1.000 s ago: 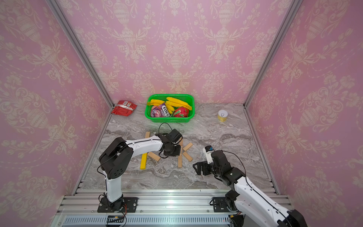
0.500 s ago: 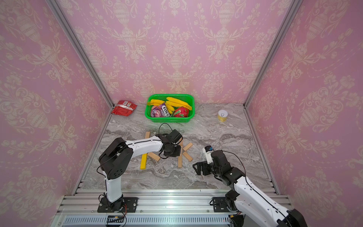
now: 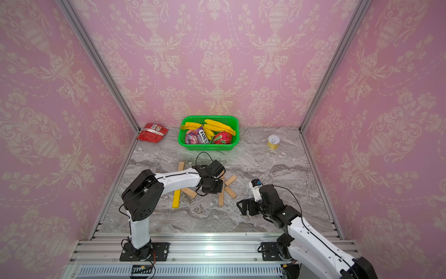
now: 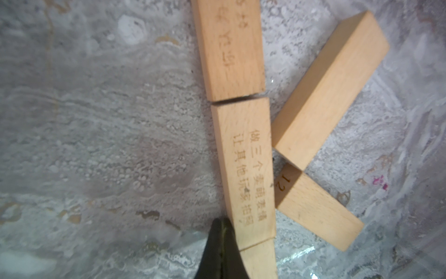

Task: Assemble the letter k with building blocks
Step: Adjust the building block at the center of the board.

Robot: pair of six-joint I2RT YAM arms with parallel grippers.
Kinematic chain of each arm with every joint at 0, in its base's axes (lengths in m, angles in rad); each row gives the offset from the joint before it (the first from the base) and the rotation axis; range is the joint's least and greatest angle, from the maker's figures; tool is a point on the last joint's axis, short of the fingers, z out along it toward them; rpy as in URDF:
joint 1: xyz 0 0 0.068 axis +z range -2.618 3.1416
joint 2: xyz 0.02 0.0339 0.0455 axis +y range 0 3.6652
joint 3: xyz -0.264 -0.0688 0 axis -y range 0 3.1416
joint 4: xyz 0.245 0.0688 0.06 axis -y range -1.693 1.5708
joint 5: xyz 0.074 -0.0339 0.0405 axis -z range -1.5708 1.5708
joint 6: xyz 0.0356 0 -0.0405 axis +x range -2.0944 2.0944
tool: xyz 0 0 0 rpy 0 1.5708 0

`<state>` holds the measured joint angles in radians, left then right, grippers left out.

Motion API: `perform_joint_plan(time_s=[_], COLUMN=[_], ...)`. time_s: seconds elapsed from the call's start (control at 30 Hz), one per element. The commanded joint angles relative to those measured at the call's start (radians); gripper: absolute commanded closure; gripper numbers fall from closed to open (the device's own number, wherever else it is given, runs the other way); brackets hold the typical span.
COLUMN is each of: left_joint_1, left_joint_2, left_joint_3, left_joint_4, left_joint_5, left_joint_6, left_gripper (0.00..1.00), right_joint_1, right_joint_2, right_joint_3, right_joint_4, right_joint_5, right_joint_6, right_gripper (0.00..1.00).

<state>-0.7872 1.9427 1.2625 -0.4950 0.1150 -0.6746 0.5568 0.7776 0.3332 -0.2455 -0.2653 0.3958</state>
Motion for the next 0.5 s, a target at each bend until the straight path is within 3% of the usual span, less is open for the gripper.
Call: perform_joint_plan(time_s=[0.0,0.3,0.4,0.47], left_joint_1=[-0.010,-0.010,-0.008,-0.007], left_joint_2=[-0.009,-0.058,-0.126,-0.192], left_joint_3=[0.004,0.043,0.039,0.021], left_joint_4=[-0.098,-0.134,-0.103,-0.079], left_joint_5=[-0.075,-0.153,-0.142,-0.134], left_joint_6=[-0.007,0.058,0.131,0.198], left_gripper=[1.00,0.98,0.60,0.22], right_joint_1=[-0.003,-0.003,-0.003,-0.003], right_joint_2=[0.011,0.006,0.002,-0.001], right_joint_3=[0.003,0.004,0.002,0.002], right_joint_4=[0.011,0.011,0.009,0.010], right_joint_5=[-0.014,-0.014,-0.013,-0.014], right_joint_6=[-0.022,-0.021,-0.021,-0.022], right_gripper=[0.00,0.00,0.00,0.00])
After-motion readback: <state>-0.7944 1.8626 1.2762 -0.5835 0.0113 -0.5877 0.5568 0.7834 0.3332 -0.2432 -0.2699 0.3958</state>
